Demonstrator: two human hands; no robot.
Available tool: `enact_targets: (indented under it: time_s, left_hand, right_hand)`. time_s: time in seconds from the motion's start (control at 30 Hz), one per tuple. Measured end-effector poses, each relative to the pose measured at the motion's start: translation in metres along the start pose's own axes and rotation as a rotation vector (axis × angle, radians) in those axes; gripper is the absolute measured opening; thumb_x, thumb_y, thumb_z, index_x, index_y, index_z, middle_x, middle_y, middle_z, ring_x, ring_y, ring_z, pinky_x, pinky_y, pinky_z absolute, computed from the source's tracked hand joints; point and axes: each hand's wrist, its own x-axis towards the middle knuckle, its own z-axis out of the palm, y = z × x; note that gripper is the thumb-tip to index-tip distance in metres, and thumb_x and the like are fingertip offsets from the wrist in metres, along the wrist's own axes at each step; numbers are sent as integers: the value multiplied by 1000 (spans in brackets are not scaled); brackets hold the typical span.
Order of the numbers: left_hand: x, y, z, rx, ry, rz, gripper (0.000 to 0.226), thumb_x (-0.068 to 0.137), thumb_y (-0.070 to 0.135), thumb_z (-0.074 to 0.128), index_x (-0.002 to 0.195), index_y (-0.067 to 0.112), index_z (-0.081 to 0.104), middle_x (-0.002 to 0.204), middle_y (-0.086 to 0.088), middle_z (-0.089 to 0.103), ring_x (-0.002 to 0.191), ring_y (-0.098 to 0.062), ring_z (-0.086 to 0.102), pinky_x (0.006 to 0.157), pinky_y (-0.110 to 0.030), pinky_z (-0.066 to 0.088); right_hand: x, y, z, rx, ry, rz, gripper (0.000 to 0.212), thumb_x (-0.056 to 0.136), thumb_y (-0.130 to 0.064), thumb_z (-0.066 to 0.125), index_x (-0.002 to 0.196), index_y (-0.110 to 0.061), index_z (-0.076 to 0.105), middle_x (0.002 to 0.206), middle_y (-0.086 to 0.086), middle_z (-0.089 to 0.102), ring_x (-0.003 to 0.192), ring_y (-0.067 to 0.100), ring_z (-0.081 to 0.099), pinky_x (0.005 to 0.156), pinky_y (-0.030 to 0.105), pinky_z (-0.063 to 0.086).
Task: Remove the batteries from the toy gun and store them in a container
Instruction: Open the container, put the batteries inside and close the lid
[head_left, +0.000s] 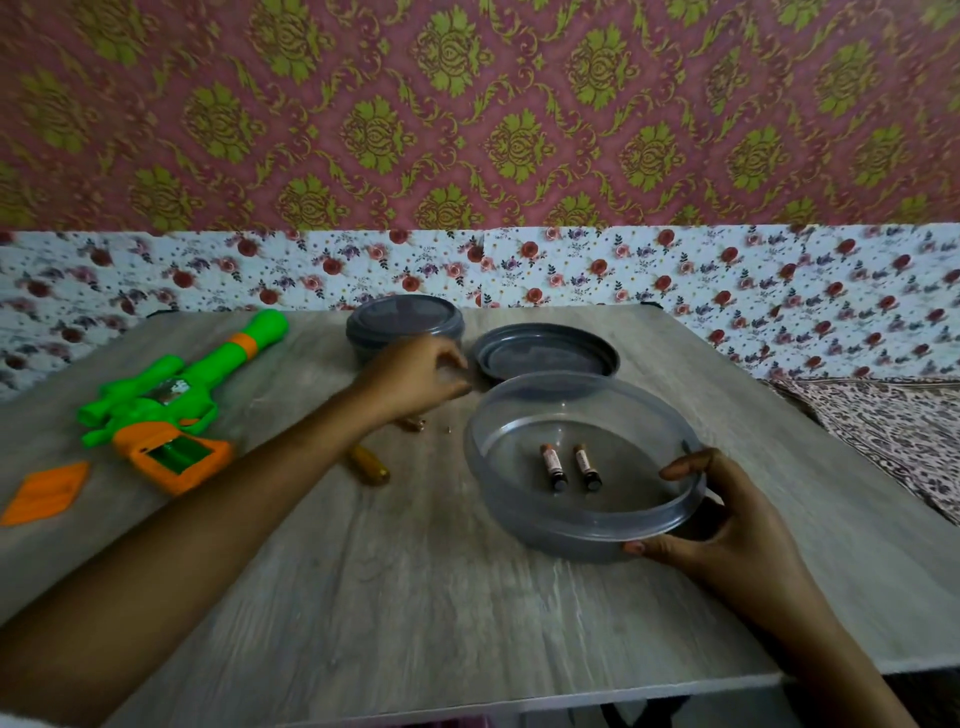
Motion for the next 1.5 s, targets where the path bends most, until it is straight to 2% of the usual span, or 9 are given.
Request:
enact_targets:
  time_s: [0.23, 0.43, 0.53, 0.63, 0.9, 1.07, 1.23, 1.33, 1.5]
  left_hand:
    - [2, -57, 13, 175, -131, -172, 26, 82, 26, 70, 107, 17, 69, 114, -2, 69, 99, -12, 62, 85, -24, 47]
    - [-2, -19, 7, -230, 199, 43, 46, 78, 14, 73, 121, 13, 58, 122, -5, 62, 105, -16, 62, 86, -24, 49]
    - [-8, 29, 4, -337, -21, 233, 52, 77, 13, 74, 124, 23, 54, 129, 3, 56, 103, -13, 62, 83, -22, 53]
    - [-9, 51, 23, 19, -336, 362, 65, 72, 19, 78, 129, 27, 48, 129, 6, 54, 92, -6, 58, 82, -22, 50]
    - [7, 52, 42, 188, -442, 338, 83, 68, 27, 81, 140, 25, 38, 136, 0, 51, 115, -16, 54, 92, -26, 43]
    - [46, 39, 29, -60, 31, 254, 32, 93, 7, 53, 123, 9, 59, 127, -9, 61, 112, -20, 59, 91, -23, 42]
    - [71, -2, 52, 251, -239, 178, 18, 93, 15, 53, 100, 17, 68, 103, -6, 70, 88, -16, 65, 84, -30, 51]
    - [73, -1, 58, 307, -98, 222, 15, 93, 15, 52, 87, 14, 65, 91, -7, 68, 79, -16, 63, 78, -30, 52]
    - [75, 7, 46, 314, 176, 373, 24, 87, 13, 62, 108, 7, 57, 117, -9, 57, 102, -23, 59, 87, -32, 49]
  right_hand:
    - [0, -3, 0, 18, -17, 10, 75, 30, -75, 75, 93, -44, 50, 117, -7, 55, 101, 23, 61, 83, 46, 54]
    - [0, -2, -1, 9, -19, 9, 75, 31, -74, 76, 94, -42, 50, 114, -5, 57, 100, 22, 61, 81, 44, 54]
    - [-1, -6, 0, 11, -27, 13, 69, 35, -73, 75, 93, -45, 49, 119, -7, 53, 104, 21, 59, 84, 43, 54]
    - [-2, -8, -1, -11, -10, 4, 69, 36, -74, 73, 93, -44, 49, 116, -15, 51, 103, 17, 58, 83, 41, 54]
    - [-1, -7, -1, -32, 22, -21, 72, 34, -77, 72, 94, -42, 50, 110, -23, 52, 97, 13, 60, 77, 37, 54]
    - [0, -5, 0, 0, 13, -9, 76, 32, -77, 74, 96, -43, 51, 120, -20, 52, 108, 17, 59, 84, 43, 53]
    - [1, 1, 2, 52, 13, -3, 74, 34, -69, 81, 97, -40, 53, 122, -13, 57, 115, 27, 57, 87, 52, 51]
    - [1, 2, 2, 75, 18, -21, 72, 36, -64, 83, 96, -39, 53, 120, -12, 58, 113, 25, 59, 85, 49, 52]
    - [0, -1, -1, 5, 22, -27, 72, 38, -68, 80, 98, -40, 52, 121, -22, 54, 124, 23, 50, 95, 48, 48]
